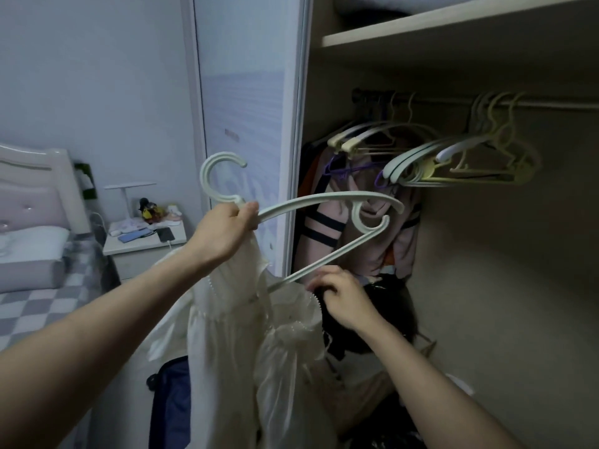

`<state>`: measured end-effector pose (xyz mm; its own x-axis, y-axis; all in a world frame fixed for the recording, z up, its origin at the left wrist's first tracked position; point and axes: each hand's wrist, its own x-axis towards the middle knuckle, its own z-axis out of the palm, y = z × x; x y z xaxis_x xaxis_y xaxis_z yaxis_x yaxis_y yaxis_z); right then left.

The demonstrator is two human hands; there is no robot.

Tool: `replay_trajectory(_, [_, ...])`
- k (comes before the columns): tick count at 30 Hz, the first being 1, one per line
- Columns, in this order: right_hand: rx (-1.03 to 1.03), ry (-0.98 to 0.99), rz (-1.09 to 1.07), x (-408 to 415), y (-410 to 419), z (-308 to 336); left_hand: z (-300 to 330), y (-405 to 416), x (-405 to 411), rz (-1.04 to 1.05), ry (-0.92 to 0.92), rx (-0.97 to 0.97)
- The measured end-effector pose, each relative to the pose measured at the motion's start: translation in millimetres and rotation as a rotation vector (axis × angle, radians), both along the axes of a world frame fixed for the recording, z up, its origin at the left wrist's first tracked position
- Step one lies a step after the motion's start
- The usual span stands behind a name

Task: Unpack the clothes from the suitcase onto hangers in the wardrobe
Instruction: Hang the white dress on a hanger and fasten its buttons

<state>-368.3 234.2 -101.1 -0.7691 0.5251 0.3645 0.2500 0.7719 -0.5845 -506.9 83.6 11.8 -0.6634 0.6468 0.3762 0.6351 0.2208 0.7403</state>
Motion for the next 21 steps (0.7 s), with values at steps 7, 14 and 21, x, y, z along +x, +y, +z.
replay_trajectory(7, [0.017,-0.351,0.006,-31,-34,-18,-1,-8,12,-0.06,0.034,-0.051])
replay_trajectory(14, [-0.027,-0.21,-0.485,-15,-17,-22,-7,-28,2,-0.01,0.099,-0.094])
replay_trajectory(21, [-0.291,0.102,-0.136,10,5,17,-9,-43,-10,0.013,0.061,-0.06])
